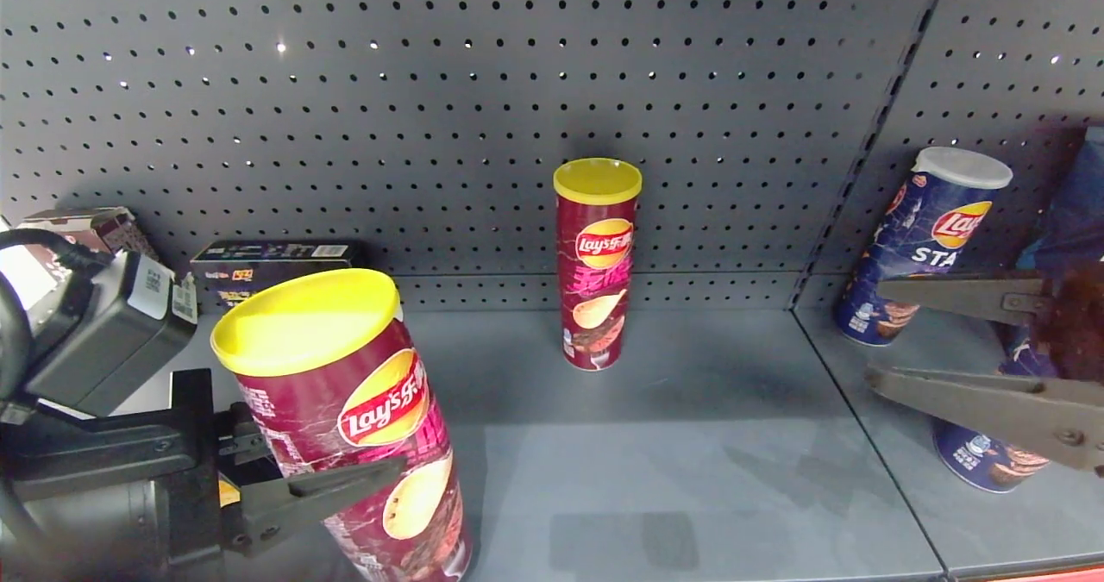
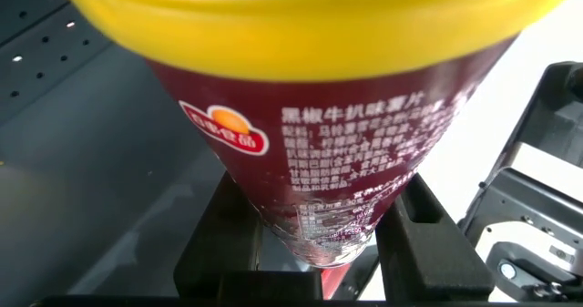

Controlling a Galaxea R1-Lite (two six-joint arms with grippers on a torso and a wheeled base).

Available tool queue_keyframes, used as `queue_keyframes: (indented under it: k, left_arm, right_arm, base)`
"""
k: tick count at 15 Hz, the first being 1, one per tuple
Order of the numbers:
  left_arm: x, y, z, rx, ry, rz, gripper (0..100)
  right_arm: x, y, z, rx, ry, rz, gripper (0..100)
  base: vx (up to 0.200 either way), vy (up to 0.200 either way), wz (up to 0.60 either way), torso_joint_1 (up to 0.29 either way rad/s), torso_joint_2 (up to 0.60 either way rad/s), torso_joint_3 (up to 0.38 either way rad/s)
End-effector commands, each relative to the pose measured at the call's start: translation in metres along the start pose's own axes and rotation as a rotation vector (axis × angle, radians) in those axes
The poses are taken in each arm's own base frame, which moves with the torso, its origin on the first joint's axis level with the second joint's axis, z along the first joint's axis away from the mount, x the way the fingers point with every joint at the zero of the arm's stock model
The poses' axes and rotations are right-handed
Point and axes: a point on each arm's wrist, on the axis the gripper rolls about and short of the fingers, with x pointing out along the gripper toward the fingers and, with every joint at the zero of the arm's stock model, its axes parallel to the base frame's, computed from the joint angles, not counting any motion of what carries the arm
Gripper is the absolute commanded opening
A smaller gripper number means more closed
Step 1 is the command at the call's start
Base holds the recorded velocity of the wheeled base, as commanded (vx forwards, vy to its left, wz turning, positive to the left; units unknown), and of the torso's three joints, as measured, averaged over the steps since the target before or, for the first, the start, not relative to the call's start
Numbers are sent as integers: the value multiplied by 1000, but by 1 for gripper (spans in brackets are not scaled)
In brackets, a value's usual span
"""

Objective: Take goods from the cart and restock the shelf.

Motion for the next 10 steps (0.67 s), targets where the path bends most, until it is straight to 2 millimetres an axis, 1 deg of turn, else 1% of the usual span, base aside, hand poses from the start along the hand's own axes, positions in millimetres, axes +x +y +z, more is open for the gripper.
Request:
queue_keyframes:
  k: [1,2,4,5,7,10]
  left_arm:
    - [0,1,0,-3,1,6,0]
    - [0,1,-1,-6,4,6,0]
    - [0,1,-2,-7,7,5,0]
    - [1,1,-3,-8,10,5,0]
    - [2,1,-3,-9,14,1,0]
    - [3,2,-3,-6,7,3,0]
  right_arm:
    - [31,-8,0,-10,50,-2,100]
    - [43,-13,0,-37,55,-27,100]
    - [51,-16,2,-39,63,-40,100]
    - [61,-17,0,-38,82,-59,100]
    - [70,-18,2,-39,89,-58,100]
    - [90,-19,2,-44,107,-86,100]
  base:
    - [0,0,0,0,0,0]
    - [0,0,0,0,0,0]
    - [0,0,0,0,0,0]
    - [0,0,0,0,0,0]
    - [0,0,0,0,0,0]
    - [0,0,0,0,0,0]
